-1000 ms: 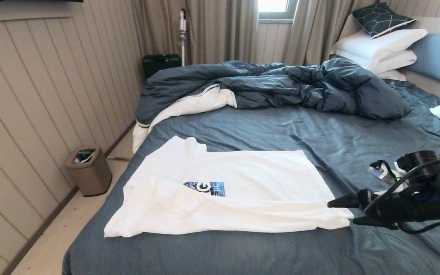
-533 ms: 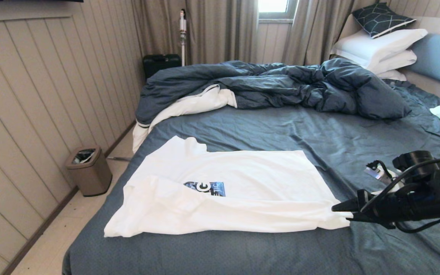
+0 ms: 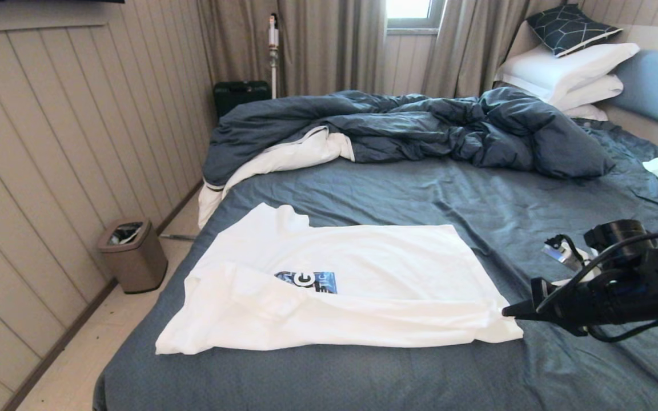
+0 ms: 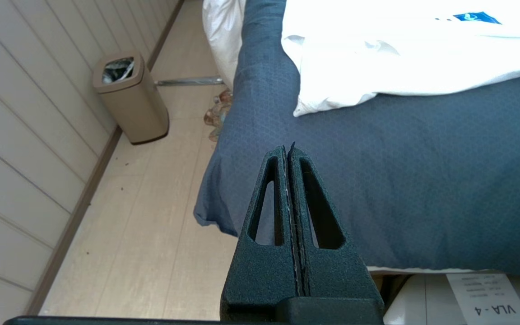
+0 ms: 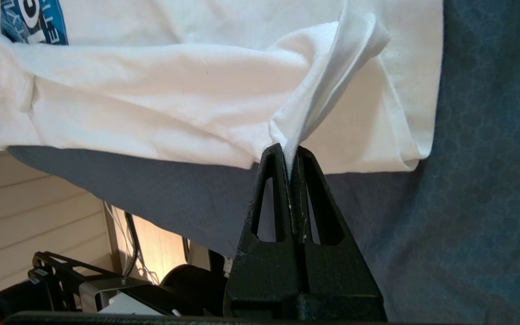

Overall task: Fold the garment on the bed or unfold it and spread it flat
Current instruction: Fold the white T-shirt

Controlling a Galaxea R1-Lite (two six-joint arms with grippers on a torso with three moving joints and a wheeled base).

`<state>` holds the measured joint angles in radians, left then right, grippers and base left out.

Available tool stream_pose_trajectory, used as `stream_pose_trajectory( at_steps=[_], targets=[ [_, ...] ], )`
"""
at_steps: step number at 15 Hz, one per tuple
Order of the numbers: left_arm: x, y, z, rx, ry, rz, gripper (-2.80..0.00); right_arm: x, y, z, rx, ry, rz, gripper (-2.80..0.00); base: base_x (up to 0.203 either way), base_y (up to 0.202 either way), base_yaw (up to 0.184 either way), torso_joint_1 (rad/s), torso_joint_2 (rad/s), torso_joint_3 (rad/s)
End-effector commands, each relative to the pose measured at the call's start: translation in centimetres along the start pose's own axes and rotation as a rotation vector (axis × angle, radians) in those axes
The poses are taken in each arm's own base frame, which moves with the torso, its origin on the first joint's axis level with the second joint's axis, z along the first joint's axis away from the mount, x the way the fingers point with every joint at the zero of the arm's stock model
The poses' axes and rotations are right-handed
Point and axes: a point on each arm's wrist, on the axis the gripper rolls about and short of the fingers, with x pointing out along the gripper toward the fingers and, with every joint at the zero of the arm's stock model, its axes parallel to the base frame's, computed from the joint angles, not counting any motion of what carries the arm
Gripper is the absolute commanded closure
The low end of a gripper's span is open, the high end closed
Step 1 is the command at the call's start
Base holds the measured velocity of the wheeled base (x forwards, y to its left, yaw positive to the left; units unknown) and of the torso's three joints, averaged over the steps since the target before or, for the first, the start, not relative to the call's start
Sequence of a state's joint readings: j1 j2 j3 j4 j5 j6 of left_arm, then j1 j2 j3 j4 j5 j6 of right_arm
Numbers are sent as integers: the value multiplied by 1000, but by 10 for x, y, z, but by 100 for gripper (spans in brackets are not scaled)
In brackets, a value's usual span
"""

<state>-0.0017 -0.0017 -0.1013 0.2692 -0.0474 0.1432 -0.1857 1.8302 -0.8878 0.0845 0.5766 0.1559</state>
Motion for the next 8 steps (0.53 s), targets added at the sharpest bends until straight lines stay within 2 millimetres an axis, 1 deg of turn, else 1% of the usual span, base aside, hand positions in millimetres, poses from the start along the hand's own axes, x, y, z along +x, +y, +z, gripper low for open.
stream_pose_trajectory(
  at_steps=[1,4,5,8],
  targets=[
    [0,0,0,1,4,-1,0,-1,1,11,7,-28,6,0,0,0,0,0,0,0],
    [0,0,0,1,2,0,0,-2,3,34,21,-85,9,0,0,0,0,0,0,0],
    [0,0,0,1,2,0,0,0,1,38,23,-86,7,0,0,0,0,0,0,0],
    [0,0,0,1,2,0,0,17,-5,50,25,-84,-46,0,0,0,0,0,0,0]
  ],
)
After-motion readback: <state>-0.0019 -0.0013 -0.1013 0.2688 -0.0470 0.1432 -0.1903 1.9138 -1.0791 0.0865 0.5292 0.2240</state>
